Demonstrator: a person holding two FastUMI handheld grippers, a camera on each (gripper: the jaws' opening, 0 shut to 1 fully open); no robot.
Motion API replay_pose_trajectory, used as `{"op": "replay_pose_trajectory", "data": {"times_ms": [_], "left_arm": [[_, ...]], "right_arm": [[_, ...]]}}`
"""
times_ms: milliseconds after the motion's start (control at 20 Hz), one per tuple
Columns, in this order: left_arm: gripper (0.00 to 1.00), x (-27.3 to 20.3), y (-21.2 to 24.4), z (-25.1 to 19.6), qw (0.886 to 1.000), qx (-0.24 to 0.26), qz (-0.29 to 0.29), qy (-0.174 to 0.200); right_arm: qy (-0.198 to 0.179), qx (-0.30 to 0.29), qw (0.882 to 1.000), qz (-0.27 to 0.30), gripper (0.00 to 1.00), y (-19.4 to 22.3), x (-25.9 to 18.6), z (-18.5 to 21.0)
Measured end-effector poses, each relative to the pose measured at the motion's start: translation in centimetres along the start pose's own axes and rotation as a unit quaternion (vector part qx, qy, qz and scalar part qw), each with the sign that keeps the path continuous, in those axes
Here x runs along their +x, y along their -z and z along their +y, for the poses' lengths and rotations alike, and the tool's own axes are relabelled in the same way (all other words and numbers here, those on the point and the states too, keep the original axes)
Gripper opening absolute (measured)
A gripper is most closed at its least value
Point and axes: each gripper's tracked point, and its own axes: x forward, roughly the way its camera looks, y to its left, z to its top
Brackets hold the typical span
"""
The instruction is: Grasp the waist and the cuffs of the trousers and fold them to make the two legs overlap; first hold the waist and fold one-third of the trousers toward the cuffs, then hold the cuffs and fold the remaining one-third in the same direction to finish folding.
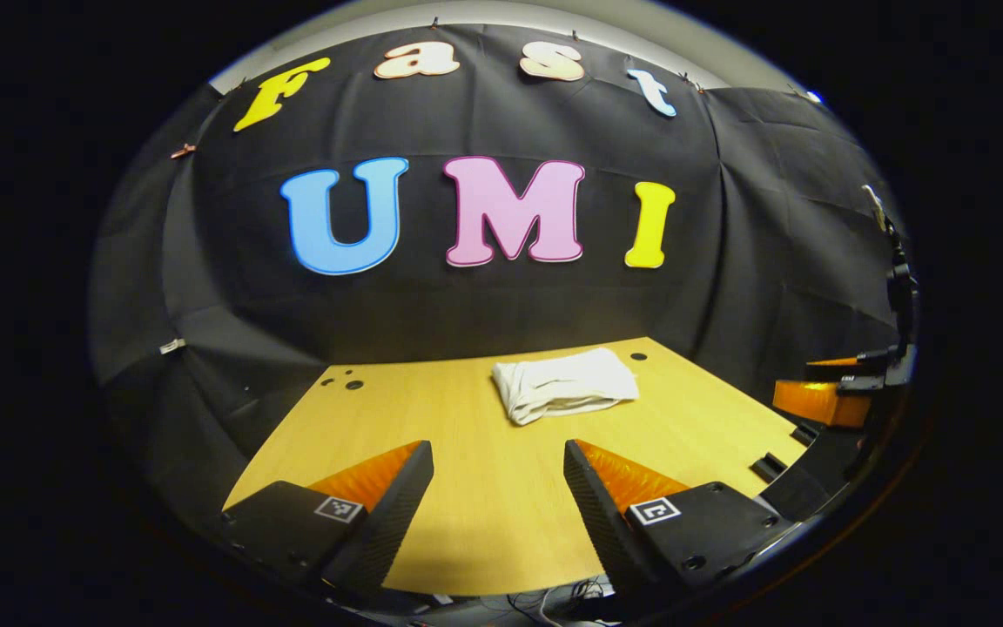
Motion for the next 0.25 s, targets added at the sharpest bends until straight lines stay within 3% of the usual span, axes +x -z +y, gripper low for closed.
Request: {"op": "replay_pose_trajectory", "data": {"times_ms": [250], "left_arm": [[0.96,-3.9,2.6,0.2,0.999,-0.037,0.014,-0.035]], "right_arm": [[-0.025,-0.032,0.999,0.000,0.99,0.7,-1.3,2.1]]}}
